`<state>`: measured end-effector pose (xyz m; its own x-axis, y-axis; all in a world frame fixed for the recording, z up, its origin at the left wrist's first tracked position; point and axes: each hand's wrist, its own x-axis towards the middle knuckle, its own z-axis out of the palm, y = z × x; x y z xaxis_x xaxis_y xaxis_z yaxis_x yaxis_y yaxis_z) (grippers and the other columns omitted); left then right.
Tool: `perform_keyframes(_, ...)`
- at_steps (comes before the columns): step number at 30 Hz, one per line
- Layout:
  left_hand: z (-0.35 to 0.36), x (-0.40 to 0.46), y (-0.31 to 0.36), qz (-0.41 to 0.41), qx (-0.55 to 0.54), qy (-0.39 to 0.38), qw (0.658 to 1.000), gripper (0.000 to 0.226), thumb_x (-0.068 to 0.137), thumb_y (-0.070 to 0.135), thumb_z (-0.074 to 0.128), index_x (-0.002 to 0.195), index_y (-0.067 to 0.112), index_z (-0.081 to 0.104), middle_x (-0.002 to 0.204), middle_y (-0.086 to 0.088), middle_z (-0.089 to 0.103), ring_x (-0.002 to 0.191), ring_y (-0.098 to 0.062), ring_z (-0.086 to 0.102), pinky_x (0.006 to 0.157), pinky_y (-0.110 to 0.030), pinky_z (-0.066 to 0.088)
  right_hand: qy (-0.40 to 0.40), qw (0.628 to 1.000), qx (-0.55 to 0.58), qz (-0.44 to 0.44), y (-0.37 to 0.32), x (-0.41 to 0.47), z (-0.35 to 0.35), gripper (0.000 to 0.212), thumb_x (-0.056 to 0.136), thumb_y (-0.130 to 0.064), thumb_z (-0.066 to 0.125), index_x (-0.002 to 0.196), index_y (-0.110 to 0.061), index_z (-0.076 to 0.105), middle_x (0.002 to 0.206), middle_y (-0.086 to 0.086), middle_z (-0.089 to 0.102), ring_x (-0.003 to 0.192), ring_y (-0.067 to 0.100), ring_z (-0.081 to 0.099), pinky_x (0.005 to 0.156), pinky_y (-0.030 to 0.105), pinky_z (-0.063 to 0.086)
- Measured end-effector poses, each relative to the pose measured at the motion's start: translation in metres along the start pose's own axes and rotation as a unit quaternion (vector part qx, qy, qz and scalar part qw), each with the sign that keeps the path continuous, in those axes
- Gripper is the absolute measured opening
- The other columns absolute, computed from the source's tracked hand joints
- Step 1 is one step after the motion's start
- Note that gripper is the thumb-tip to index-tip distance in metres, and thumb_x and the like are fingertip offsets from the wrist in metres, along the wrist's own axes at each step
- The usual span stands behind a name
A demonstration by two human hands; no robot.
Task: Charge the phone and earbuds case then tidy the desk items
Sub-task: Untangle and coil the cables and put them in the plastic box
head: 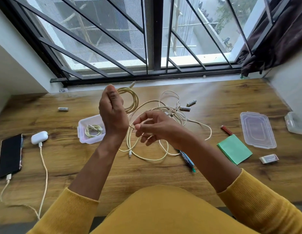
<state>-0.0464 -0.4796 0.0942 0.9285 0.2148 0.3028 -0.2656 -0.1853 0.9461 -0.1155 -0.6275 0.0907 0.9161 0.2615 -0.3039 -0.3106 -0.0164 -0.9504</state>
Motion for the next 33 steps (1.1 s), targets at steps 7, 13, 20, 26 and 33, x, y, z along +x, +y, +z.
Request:
perform_keyframes(7, 0.001, 0.002, 0.0, -0.07, -0.083, -0.011, 0.994, 0.043, 0.116, 0.035, 0.032, 0.076, 0.022, 0.04, 0.054, 0.015, 0.042, 0.052, -0.007, 0.037, 0.052, -0.03, 0.034, 0.058, 0.987, 0.136, -0.059, -0.015, 0.002, -0.015, 0.003, 0.093, -0.002, 0.074, 0.091, -0.004, 0.073, 0.077, 0.01, 0.066, 0.064, 0.016, 0.061, 0.065, 0.031, 0.062)
perform_keyframes(13, 0.006, -0.004, -0.005, -0.127, -0.113, -0.006, 0.985, 0.046, 0.116, 0.04, 0.033, 0.074, 0.023, 0.04, 0.058, 0.012, 0.04, 0.051, -0.011, 0.032, 0.048, -0.03, 0.025, 0.062, 0.961, 0.249, -0.1, -0.02, 0.006, -0.01, 0.011, 0.098, 0.0, 0.066, 0.108, -0.001, 0.073, 0.089, 0.009, 0.065, 0.083, 0.019, 0.065, 0.084, 0.033, 0.061)
perform_keyframes(20, 0.008, -0.008, 0.001, -0.074, -0.112, -0.039, 0.99, 0.045, 0.113, 0.041, 0.031, 0.073, 0.02, 0.037, 0.065, 0.002, 0.035, 0.054, -0.012, 0.029, 0.047, -0.024, 0.027, 0.152, 0.955, 0.236, -0.092, -0.019, 0.013, 0.0, 0.025, 0.091, -0.002, 0.077, 0.113, 0.002, 0.064, 0.093, 0.017, 0.074, 0.08, 0.027, 0.073, 0.075, 0.035, 0.065)
perform_keyframes(26, 0.009, -0.008, 0.004, -0.077, -0.114, -0.043, 0.989, 0.042, 0.108, 0.046, 0.033, 0.075, 0.021, 0.038, 0.065, 0.003, 0.035, 0.058, -0.015, 0.029, 0.05, -0.029, 0.026, 0.186, 0.971, 0.078, -0.126, -0.024, 0.012, 0.001, 0.014, 0.087, -0.004, 0.081, 0.101, -0.003, 0.078, 0.084, 0.016, 0.074, 0.076, 0.025, 0.069, 0.066, 0.037, 0.058)
perform_keyframes(33, 0.011, -0.006, 0.003, -0.109, -0.103, -0.048, 0.988, 0.043, 0.111, 0.046, 0.034, 0.075, 0.023, 0.041, 0.064, 0.007, 0.038, 0.058, -0.013, 0.033, 0.051, -0.031, 0.027, 0.193, 0.967, 0.046, -0.16, -0.024, 0.014, 0.004, 0.011, 0.091, -0.004, 0.079, 0.102, -0.006, 0.079, 0.086, 0.015, 0.07, 0.079, 0.019, 0.067, 0.064, 0.035, 0.056)
